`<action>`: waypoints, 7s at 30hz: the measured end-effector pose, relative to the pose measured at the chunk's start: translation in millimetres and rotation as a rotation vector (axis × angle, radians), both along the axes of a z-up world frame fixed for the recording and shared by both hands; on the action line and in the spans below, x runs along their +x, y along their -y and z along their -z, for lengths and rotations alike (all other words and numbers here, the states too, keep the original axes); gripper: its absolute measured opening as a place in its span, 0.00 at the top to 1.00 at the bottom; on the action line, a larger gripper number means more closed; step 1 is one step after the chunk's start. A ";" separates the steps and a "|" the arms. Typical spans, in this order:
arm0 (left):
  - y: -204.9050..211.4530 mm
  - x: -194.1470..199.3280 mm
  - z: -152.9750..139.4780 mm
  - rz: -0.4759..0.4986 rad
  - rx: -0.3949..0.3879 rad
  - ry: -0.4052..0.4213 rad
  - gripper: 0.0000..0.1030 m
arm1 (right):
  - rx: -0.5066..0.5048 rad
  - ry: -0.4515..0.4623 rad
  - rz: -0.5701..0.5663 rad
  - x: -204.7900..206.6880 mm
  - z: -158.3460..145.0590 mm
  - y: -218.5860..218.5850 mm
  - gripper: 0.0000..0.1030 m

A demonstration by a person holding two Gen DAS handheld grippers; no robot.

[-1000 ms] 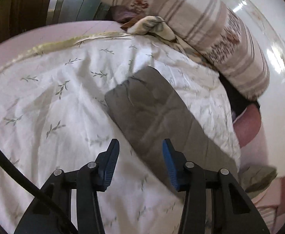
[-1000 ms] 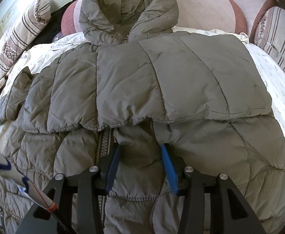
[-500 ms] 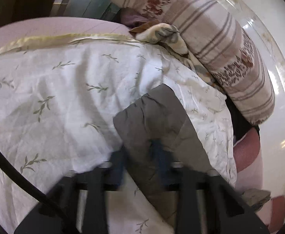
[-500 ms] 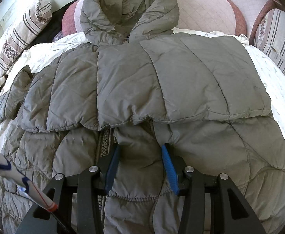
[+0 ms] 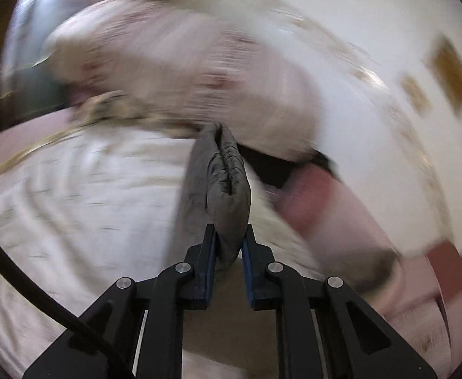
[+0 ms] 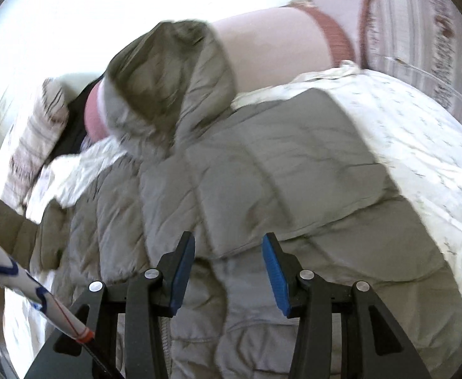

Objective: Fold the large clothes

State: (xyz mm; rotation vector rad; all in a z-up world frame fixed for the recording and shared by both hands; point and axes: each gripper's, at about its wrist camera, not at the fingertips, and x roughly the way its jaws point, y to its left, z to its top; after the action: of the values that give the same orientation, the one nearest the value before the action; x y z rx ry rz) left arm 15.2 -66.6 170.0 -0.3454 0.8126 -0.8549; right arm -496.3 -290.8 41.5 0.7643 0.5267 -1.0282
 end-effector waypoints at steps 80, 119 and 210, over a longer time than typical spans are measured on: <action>152.1 -209.2 117.8 0.168 0.526 0.134 0.25 | 0.052 0.037 0.260 -67.6 -3.7 41.9 0.67; 188.7 -263.3 137.2 0.231 0.609 0.330 0.16 | 0.047 -0.137 0.189 -15.9 27.1 34.6 0.57; 144.9 -212.8 68.3 -0.010 0.461 0.391 0.12 | -0.187 -0.084 0.005 4.7 -14.2 -5.4 0.56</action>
State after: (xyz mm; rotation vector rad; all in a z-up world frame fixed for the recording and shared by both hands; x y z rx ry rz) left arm -197.6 -211.5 101.7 0.2202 0.6163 -0.6717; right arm -491.5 -285.4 55.7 0.5593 0.4924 -1.1008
